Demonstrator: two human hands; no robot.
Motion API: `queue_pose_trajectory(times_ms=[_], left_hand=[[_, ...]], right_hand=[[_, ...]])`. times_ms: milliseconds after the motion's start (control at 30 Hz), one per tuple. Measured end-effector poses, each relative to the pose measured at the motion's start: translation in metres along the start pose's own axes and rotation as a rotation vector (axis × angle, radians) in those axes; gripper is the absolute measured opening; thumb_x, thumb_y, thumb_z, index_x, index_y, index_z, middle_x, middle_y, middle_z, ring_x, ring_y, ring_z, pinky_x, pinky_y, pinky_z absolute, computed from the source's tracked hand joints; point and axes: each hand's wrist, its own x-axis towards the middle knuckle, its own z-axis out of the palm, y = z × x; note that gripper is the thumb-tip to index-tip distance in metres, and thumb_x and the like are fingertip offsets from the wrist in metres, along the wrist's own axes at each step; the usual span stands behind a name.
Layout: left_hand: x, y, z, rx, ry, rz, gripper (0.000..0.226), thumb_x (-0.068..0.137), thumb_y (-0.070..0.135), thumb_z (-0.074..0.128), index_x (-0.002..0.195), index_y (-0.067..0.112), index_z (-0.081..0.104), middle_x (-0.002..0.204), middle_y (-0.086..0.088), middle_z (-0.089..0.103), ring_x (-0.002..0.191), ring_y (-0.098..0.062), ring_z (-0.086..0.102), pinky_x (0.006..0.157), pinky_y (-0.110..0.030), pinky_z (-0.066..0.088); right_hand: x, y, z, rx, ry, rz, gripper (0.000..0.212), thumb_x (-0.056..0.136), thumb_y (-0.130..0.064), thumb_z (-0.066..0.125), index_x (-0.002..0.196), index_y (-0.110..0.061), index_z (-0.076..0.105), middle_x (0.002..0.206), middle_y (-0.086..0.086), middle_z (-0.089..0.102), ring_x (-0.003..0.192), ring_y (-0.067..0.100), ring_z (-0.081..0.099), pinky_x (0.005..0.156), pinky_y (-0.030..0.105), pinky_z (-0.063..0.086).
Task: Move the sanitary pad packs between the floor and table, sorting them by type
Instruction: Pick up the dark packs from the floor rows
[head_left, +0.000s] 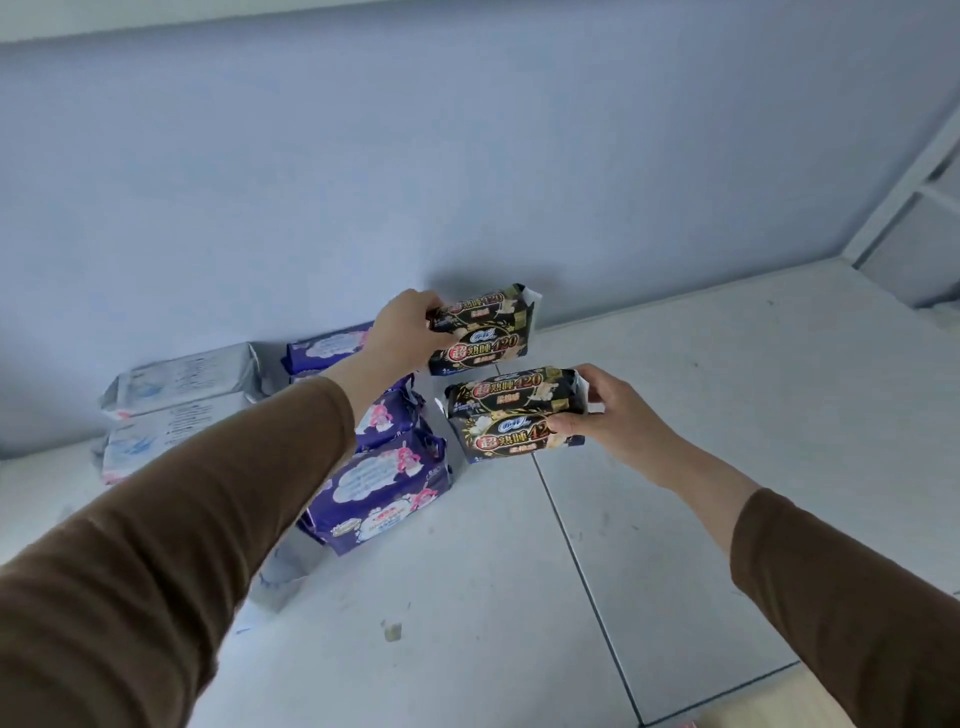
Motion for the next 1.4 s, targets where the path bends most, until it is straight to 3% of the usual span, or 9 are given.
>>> queue_pose_trajectory(times_ms=[133,267,367,567,700,833,967,1200,1400], left_hand=[[0.012,-0.021,0.017,0.092,0.045,0.046,0.037,0.082,0.028,0.074,0.112,0.010,0.061,0.109,-0.010,0.057,0.097,-0.027,0.056,0.075,-0.031,0.040],[0.018,-0.035,0.022,0.301,0.111,0.065,0.035,0.084,0.040,0.070,0.103,0.012,0.061,0.107,-0.007,0.063,0.110,-0.031,0.051,0.083,-0.040,0.044],[0.019,-0.036,0.022,0.369,0.132,0.087,0.038,0.084,0.044,0.069,0.104,0.013,0.060,0.105,-0.007,0.066,0.113,-0.032,0.050,0.086,-0.044,0.043],[0.016,-0.037,0.007,0.380,-0.061,0.075,0.049,0.089,0.045,0.064,0.130,0.018,0.060,0.129,-0.009,0.057,0.129,-0.033,0.040,0.100,-0.047,0.042],[-0.003,-0.038,-0.003,0.207,0.037,0.077,0.046,0.092,0.016,0.057,0.138,0.017,0.054,0.135,-0.012,0.052,0.120,-0.035,0.044,0.098,-0.045,0.042],[-0.030,-0.040,-0.012,0.158,0.106,0.099,0.040,0.092,0.018,0.059,0.132,0.018,0.058,0.128,-0.008,0.055,0.118,-0.031,0.046,0.099,-0.042,0.041],[-0.058,-0.038,-0.013,0.159,0.122,0.100,0.037,0.091,0.023,0.062,0.128,0.020,0.060,0.127,-0.006,0.056,0.117,-0.029,0.046,0.096,-0.038,0.040],[-0.103,-0.014,0.001,0.162,0.116,0.024,0.040,0.093,0.024,0.061,0.132,0.020,0.056,0.132,-0.004,0.054,0.122,-0.027,0.044,0.098,-0.039,0.040],[-0.161,0.037,0.026,0.194,0.155,0.003,0.039,0.091,0.020,0.060,0.130,0.017,0.058,0.127,-0.003,0.057,0.115,-0.028,0.048,0.093,-0.040,0.044]], right_hand=[[0.018,0.002,0.002,0.057,0.076,0.008,0.037,0.079,-0.010,0.080,0.108,-0.026,0.063,0.105,-0.002,0.072,0.088,-0.004,0.066,0.059,0.012,0.052],[0.037,0.006,0.008,0.077,0.105,0.029,0.042,0.080,-0.007,0.080,0.114,-0.021,0.061,0.111,0.003,0.070,0.101,0.012,0.065,0.059,0.014,0.053],[0.051,0.009,0.013,0.013,0.101,0.034,0.044,0.080,-0.009,0.079,0.118,-0.018,0.059,0.107,-0.003,0.067,0.096,0.006,0.061,0.056,0.008,0.049],[0.082,0.010,0.026,-0.038,0.017,0.033,0.044,0.081,-0.008,0.079,0.119,-0.017,0.058,0.113,0.003,0.070,0.090,0.007,0.069,0.059,0.014,0.052],[0.099,0.013,0.034,-0.021,-0.017,0.034,0.050,0.083,-0.002,0.077,0.128,-0.010,0.055,0.122,0.010,0.068,0.102,0.024,0.070,0.079,0.037,0.061],[0.116,0.013,0.037,-0.116,0.020,-0.018,0.046,0.084,0.001,0.073,0.126,-0.005,0.056,0.121,0.012,0.067,0.094,0.009,0.067,0.068,0.012,0.053],[0.125,0.017,0.041,-0.238,0.055,-0.017,0.045,0.085,-0.004,0.073,0.127,-0.006,0.058,0.121,0.010,0.068,0.112,0.026,0.065,0.090,0.031,0.050],[0.098,0.023,0.037,-0.288,0.218,0.012,0.075,0.079,-0.018,0.081,0.141,-0.011,0.040,0.131,0.008,0.054,0.116,0.025,0.055,0.090,0.034,0.044],[0.013,0.031,0.014,-0.400,0.146,-0.030,0.060,0.086,-0.024,0.073,0.139,-0.013,0.046,0.135,0.008,0.053,0.123,0.025,0.052,0.099,0.037,0.045]])
